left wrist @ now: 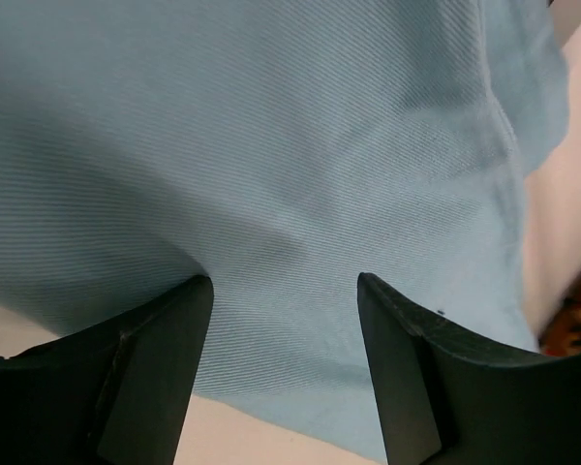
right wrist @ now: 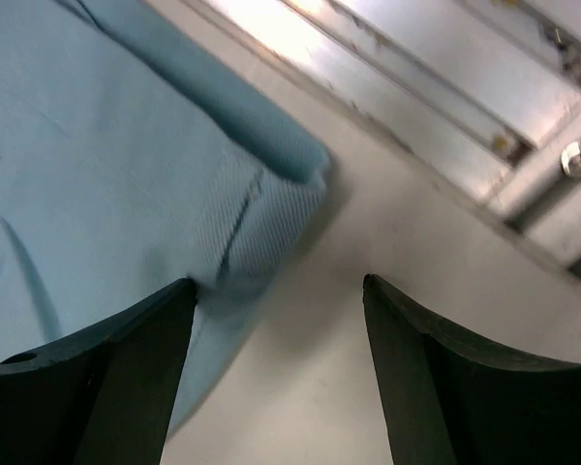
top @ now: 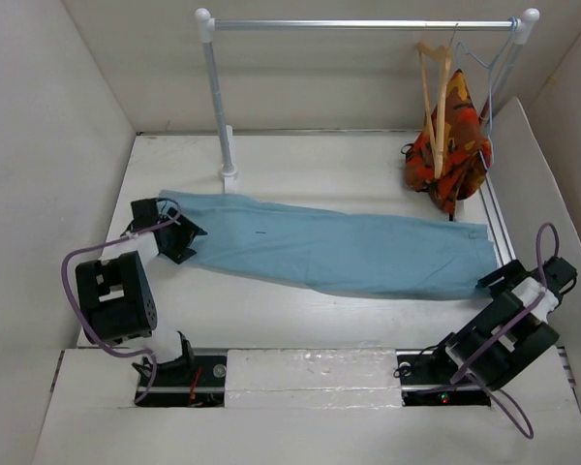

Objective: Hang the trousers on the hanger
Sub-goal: Fold the trousers at the center of the board.

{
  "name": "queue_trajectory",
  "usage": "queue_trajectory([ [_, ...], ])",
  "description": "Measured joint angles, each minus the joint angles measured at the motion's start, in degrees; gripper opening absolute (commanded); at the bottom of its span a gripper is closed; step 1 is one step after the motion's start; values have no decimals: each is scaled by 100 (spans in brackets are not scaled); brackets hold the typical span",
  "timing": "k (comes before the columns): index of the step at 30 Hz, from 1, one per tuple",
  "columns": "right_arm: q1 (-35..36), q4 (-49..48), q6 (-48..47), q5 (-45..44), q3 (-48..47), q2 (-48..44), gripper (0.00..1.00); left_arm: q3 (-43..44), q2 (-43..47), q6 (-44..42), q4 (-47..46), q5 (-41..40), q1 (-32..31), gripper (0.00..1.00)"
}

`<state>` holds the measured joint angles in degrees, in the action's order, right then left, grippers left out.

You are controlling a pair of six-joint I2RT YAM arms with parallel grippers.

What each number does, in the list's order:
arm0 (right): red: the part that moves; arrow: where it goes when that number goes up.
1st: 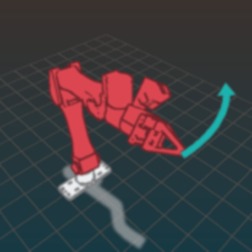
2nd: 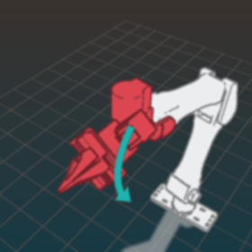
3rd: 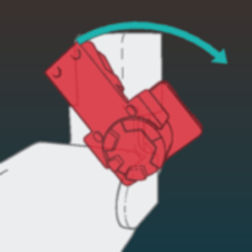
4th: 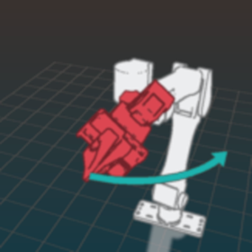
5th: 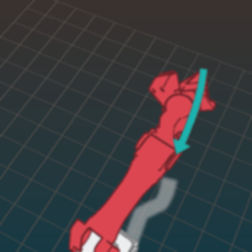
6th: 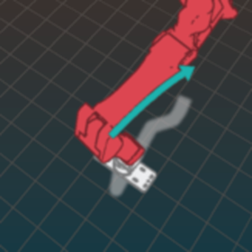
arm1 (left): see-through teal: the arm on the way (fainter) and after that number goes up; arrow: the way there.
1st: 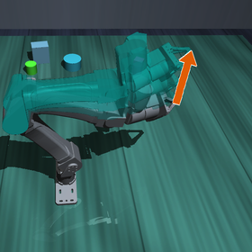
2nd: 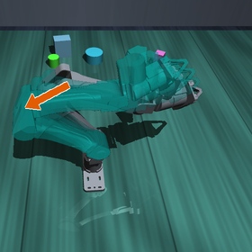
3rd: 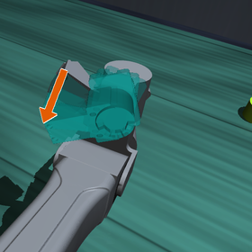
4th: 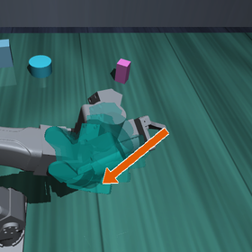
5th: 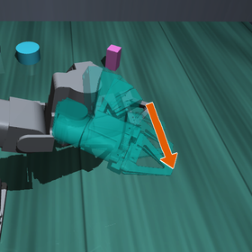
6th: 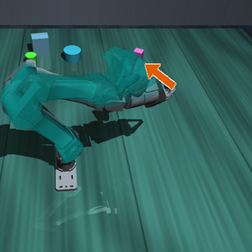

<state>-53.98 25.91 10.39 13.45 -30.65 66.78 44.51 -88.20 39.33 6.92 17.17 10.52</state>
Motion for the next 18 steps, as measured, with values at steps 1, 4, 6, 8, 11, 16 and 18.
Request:
queue_trajectory([
  [1,-7,-133,11,105,-52,109,76,-173,72,44,-175,229,240,61],
  [4,-7,-629,13,367,-181,485,75,-693,264,162,-612,962,1008,60],
  [6,-7,-894,17,444,-212,638,71,-922,334,190,-730,1322,1438,59],
  [8,-7,-1071,35,463,-221,730,66,-999,409,199,-649,1480,1700,59],
  [11,-7,-1169,79,433,-243,876,37,-1049,680,186,-365,1320,1825,59],
  [16,0,-874,98,278,-494,1097,0,-1220,1585,164,507,695,1880,59],
  [18,-7,-765,118,195,-549,1056,0,-1222,1958,168,787,514,1812,59],
])
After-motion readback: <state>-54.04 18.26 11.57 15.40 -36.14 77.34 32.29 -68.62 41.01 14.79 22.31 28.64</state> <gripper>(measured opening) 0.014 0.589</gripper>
